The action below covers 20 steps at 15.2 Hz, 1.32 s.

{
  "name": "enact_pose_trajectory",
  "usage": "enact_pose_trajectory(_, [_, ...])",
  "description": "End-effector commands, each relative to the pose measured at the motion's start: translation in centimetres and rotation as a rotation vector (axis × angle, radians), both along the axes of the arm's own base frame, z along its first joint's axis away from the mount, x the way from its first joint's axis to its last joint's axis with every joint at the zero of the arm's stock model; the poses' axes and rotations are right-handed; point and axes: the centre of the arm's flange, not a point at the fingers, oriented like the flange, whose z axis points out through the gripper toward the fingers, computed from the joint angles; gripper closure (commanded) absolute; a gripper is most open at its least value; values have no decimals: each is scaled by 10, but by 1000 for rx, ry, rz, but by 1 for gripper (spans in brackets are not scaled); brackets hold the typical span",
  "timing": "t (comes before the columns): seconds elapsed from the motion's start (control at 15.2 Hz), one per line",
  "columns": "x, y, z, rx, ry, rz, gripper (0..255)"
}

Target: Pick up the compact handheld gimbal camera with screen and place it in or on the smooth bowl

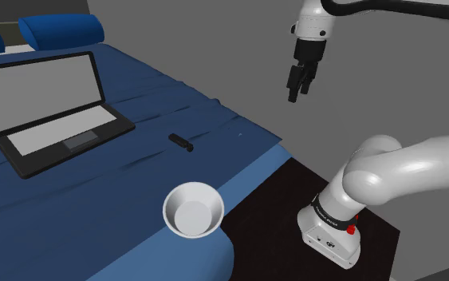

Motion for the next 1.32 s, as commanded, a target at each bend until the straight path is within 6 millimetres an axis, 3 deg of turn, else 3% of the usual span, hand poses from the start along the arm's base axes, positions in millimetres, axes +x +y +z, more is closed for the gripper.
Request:
enact_pose_trajectory(0.0, [0, 0, 0, 0, 0, 0, 0])
enact_pose_trajectory(1.25, [175, 58, -165, -11, -33, 26, 0])
